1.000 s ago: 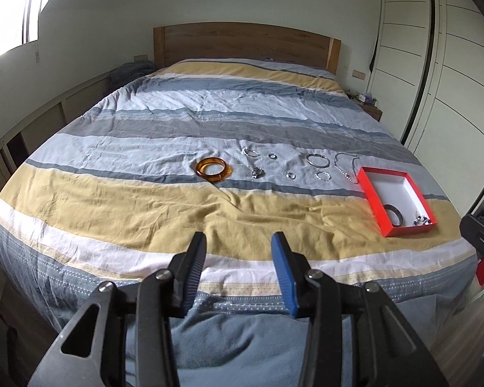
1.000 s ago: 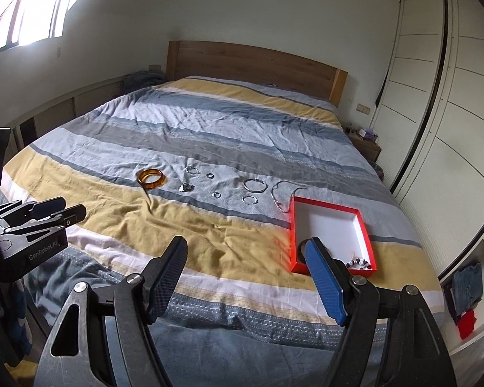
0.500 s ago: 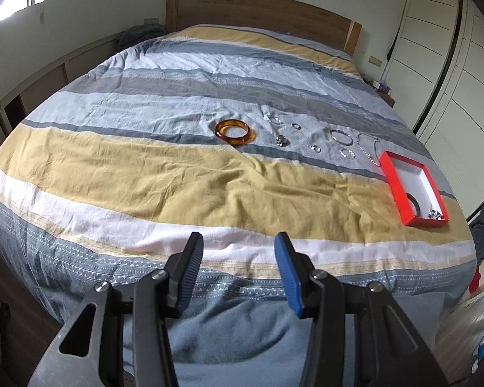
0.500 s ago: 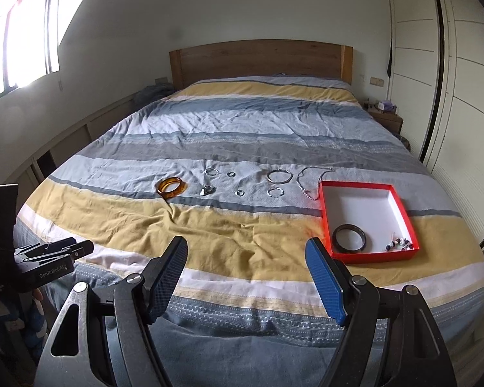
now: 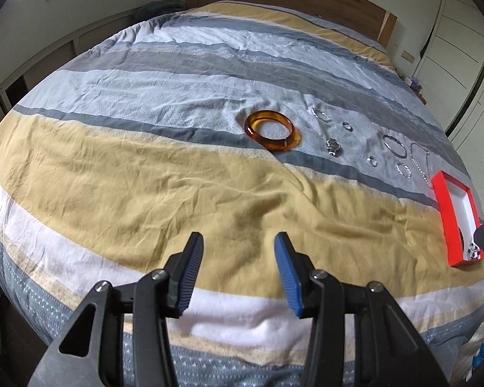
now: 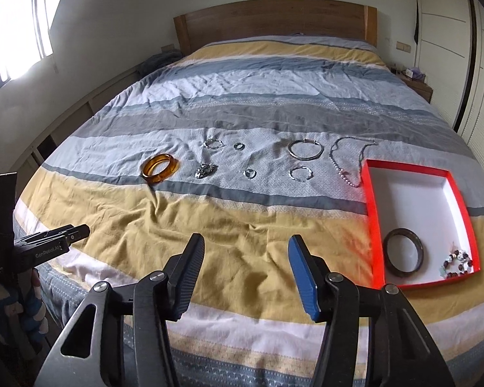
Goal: Organize jewelry
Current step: 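Grasp the silver ring with the right tool while the left tool grasps the amber bangle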
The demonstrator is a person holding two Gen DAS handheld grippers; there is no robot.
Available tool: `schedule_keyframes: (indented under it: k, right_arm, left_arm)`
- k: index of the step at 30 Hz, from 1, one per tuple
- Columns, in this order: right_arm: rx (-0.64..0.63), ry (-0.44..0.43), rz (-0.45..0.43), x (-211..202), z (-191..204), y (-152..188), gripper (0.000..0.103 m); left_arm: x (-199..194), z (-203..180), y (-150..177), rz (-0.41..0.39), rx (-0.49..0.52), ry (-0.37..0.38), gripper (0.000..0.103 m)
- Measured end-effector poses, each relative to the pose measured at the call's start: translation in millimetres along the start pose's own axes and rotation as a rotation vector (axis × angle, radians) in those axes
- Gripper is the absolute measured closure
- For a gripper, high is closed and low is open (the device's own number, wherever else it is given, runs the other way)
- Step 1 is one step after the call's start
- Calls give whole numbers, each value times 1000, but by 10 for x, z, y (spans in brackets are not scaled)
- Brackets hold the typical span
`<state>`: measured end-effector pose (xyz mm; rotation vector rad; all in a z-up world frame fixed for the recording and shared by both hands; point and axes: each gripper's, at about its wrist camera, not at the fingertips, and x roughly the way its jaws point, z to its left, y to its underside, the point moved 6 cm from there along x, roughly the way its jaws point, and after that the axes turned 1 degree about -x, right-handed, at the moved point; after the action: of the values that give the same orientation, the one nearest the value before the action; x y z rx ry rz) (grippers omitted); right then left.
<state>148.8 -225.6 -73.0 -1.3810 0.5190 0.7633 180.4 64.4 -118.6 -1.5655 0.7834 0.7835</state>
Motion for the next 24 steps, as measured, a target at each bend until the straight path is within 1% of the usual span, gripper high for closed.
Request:
schedule_keyframes:
  k: [5, 10, 13, 16, 20, 24]
  right_arm:
    - [9, -27, 22, 376, -20, -117, 58]
    - [8, -35, 34, 710, 8, -244, 59]
    - [-3, -40, 28, 940, 54, -382, 60]
    - [0, -51, 30, 1234, 85, -533, 61]
    - [22, -53, 48, 1629, 57, -633, 63]
    - [39, -46, 84, 2004, -16, -633, 65]
  left_arm:
    - [250, -17, -271, -5, -11, -5, 59]
    - [528, -3, -675, -31, -7, -13, 59]
    - [740, 6, -937, -36, -12, -8, 59]
    - [969, 2, -1127, -29, -12, -9, 59]
    - [1281, -3, -1245, -8, 1, -30, 59]
    - [1551, -5, -1229, 19, 13, -44, 59]
